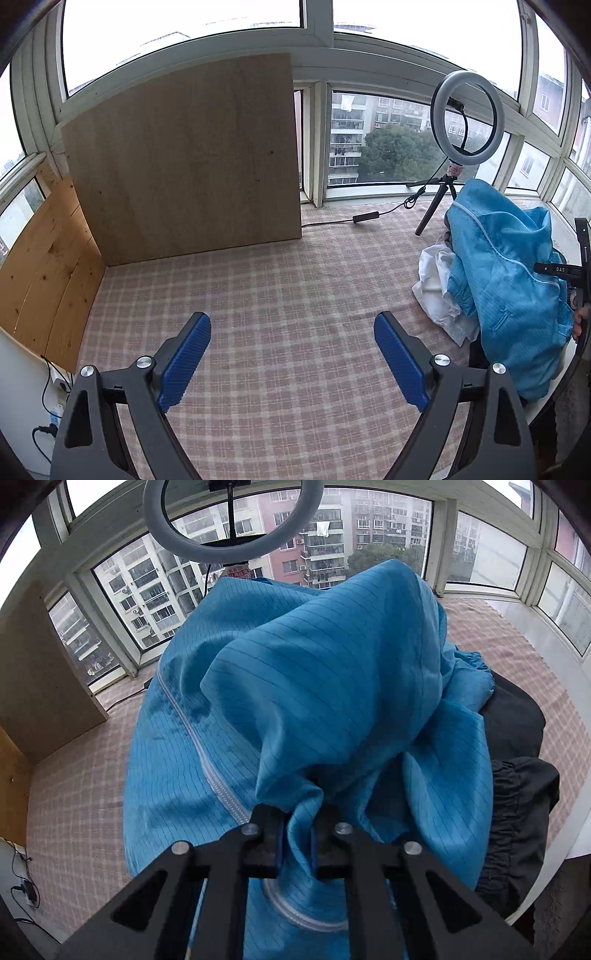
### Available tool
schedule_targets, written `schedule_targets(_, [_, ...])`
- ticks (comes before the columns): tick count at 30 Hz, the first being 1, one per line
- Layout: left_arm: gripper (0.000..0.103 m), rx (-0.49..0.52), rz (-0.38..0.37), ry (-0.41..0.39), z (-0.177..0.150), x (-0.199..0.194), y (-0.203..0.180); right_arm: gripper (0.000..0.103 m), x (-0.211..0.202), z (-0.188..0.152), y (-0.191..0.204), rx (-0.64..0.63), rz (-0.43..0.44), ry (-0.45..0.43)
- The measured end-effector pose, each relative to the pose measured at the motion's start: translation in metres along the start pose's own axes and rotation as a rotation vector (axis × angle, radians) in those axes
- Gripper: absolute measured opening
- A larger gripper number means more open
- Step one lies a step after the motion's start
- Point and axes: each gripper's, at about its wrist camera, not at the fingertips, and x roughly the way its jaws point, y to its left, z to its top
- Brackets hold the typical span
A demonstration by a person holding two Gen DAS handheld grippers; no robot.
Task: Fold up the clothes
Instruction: 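Pull the blue coat onto the table with the right gripper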
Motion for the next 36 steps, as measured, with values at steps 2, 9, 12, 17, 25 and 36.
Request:
schedule_targets(2, [0.09, 0.003, 0.028, -0.015, -0.002, -0.001, 0.007, 0.003, -0.031, -0.001, 0.004, 0.05, 0.102, -0.07])
schedule_targets(9, [0.09, -0.023, 0.045, -0.025, -0.01, -0.006, 0.043, 0.001, -0.15, 0.002, 0.119, -0.211, 0.198, -0.281])
schedule_targets(12, [0.09, -0.044, 0.053, -0.038, -0.017, -0.014, 0.061, 0.001, -0.16, 0.001, 0.169, -0.275, 0.251, -0.255])
schedule_targets(17, [0.09, -0.094, 0.099, -0.06, -0.029, -0.027, 0.097, 0.001, -0.136, -0.019, 0.313, -0.549, 0.374, -0.167])
schedule_targets(25, [0.09, -0.207, 0.11, 0.032, -0.072, -0.024, 0.135, 0.019, -0.064, -0.063, 0.423, -0.899, 0.304, 0.093])
schedule_targets(36, [0.09, -0.184, -0.085, 0.34, -0.162, 0.044, -0.027, 0.067, 0.058, -0.115, 0.275, -1.18, 0.055, 0.278])
